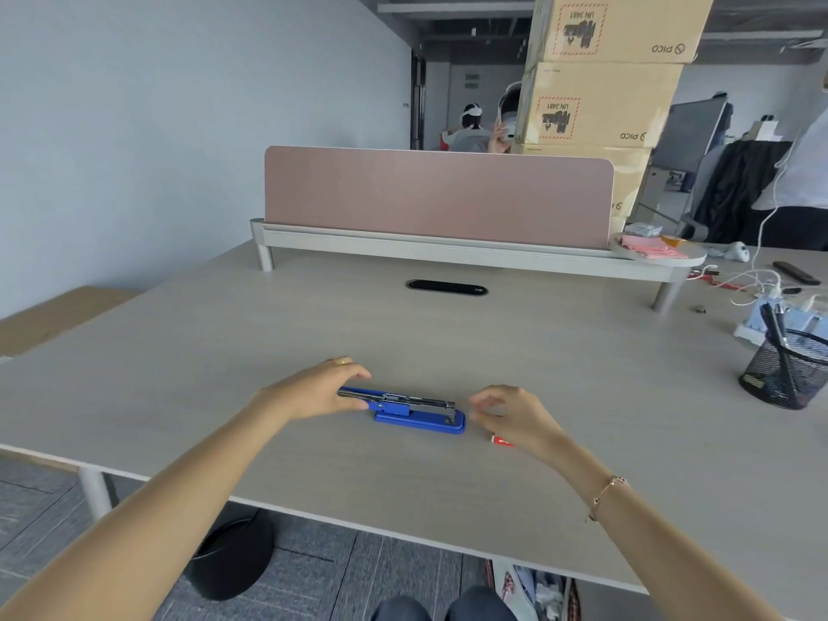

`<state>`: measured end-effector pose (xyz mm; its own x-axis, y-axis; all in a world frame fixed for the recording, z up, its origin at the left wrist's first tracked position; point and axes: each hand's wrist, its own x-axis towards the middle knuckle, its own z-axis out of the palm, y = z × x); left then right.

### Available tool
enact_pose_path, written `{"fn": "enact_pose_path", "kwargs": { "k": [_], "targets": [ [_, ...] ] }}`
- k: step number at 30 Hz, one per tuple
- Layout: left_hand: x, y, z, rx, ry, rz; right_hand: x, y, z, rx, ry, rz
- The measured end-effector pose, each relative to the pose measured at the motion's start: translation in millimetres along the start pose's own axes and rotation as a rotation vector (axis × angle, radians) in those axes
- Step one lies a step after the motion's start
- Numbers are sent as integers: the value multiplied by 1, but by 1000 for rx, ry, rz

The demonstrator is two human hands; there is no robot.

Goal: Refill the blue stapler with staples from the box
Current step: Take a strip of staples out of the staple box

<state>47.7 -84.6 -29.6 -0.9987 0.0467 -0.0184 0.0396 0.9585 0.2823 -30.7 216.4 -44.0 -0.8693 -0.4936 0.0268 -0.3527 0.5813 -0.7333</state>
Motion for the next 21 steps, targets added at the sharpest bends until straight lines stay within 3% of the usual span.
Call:
{"fn": "enact_pose_path", "kwargs": {
  "k": [4, 12, 21],
  "targets": [
    [20, 41, 7, 75, 104, 99, -15, 17, -24, -21, 47, 28],
    [50, 111, 30, 25, 31, 242, -38, 41, -51, -116, 49, 65],
    [62, 139, 50, 71, -27, 300, -40, 55, -52, -187, 32, 26]
  ]
}}
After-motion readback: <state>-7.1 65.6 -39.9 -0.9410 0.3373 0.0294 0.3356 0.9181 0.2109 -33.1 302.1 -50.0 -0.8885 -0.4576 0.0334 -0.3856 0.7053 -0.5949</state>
